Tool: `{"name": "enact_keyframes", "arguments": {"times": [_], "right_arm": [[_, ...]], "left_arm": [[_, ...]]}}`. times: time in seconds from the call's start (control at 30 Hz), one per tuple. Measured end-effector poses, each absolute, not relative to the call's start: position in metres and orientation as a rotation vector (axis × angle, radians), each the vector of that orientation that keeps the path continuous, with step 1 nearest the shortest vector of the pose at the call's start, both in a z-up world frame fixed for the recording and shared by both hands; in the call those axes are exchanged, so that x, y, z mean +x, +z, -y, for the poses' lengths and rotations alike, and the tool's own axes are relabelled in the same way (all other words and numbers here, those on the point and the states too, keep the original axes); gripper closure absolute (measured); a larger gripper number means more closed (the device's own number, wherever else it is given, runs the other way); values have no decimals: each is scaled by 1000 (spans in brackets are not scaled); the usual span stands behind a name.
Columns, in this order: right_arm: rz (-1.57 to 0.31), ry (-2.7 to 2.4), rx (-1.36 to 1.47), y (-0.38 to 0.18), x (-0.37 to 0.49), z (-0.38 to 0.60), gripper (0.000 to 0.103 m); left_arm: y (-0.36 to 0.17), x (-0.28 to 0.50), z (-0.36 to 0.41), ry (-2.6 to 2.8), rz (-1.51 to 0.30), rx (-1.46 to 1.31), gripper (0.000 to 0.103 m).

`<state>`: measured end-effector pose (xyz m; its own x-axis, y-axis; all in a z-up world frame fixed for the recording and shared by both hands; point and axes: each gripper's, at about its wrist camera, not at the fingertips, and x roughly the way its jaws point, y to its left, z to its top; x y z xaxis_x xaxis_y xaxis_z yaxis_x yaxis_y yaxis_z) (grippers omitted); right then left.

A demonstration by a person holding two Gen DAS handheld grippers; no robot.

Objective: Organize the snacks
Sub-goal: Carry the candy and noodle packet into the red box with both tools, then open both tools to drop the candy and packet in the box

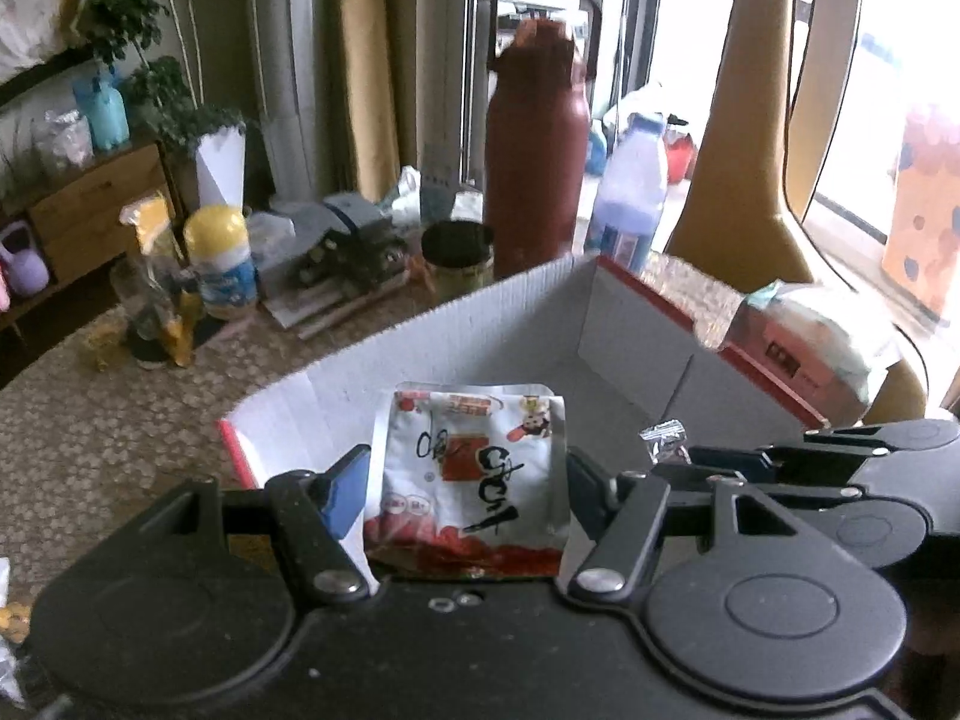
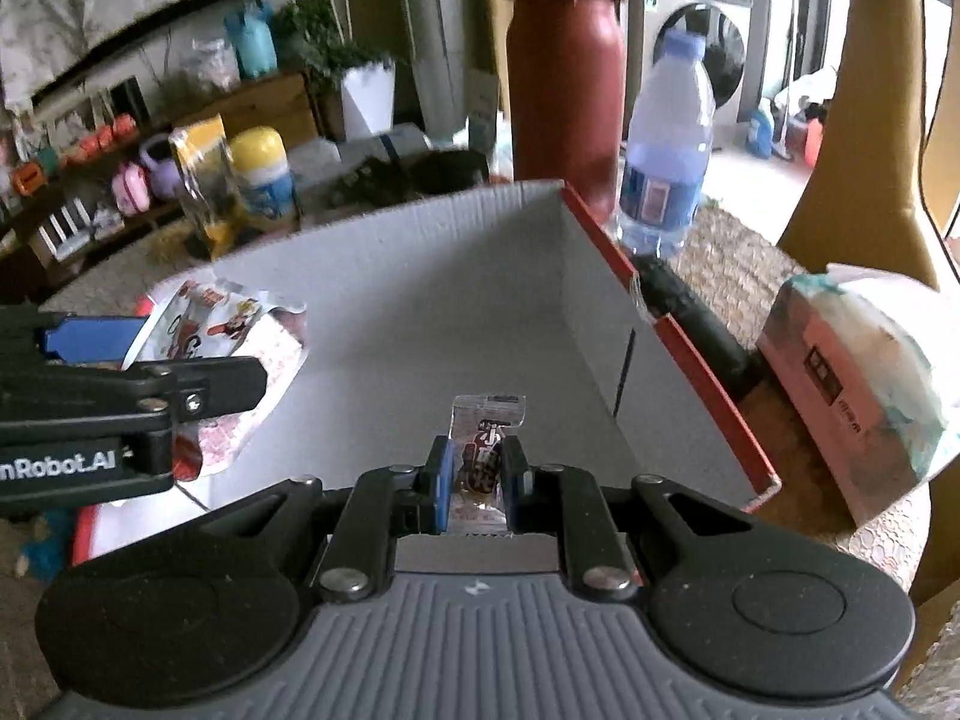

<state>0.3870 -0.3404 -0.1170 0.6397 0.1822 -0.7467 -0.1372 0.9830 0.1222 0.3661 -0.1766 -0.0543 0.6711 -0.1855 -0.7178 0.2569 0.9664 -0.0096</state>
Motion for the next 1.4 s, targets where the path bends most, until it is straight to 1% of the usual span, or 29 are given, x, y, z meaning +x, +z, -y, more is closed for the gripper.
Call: {"name": "enact_keyframes", "arguments": {"times": [0.27,0.53,0.67,0.9,0.93,0.97,1.07,1.13,1.17,1.3,1.33,1.37,1.4], "right_arm": [[-947,218,41,-138,406,343,87],[-987,228,0,-145,412,338,87],[-984,224,-8,-146,410,338,86],[-979,229,-3,-145,407,339,86],[-978,228,-1,-144,407,339,86],[-977,227,1,-143,407,340,86],[-967,226,7,-139,404,342,84],[-955,230,19,-135,400,344,77],[-949,232,27,-133,398,344,76],[-925,237,35,-123,388,344,63],[-919,235,34,-120,385,344,55],[-912,227,32,-117,382,344,52],[-909,217,37,-114,379,345,45]], "left_arm": [[-92,396,189,-249,-918,125,37],[-115,409,194,-237,-1028,155,37],[-122,413,194,-229,-1078,155,37],[-121,412,194,-230,-1087,155,35],[-120,411,194,-230,-1078,153,34],[-117,411,193,-227,-1066,151,30],[-106,407,190,-228,-1024,141,22],[-99,402,188,-226,-1005,139,20],[-97,400,186,-227,-998,137,20],[-85,388,180,-225,-965,121,20],[-81,385,179,-225,-956,120,19],[-78,381,177,-227,-947,117,19],[-75,377,175,-228,-940,115,19]]}}
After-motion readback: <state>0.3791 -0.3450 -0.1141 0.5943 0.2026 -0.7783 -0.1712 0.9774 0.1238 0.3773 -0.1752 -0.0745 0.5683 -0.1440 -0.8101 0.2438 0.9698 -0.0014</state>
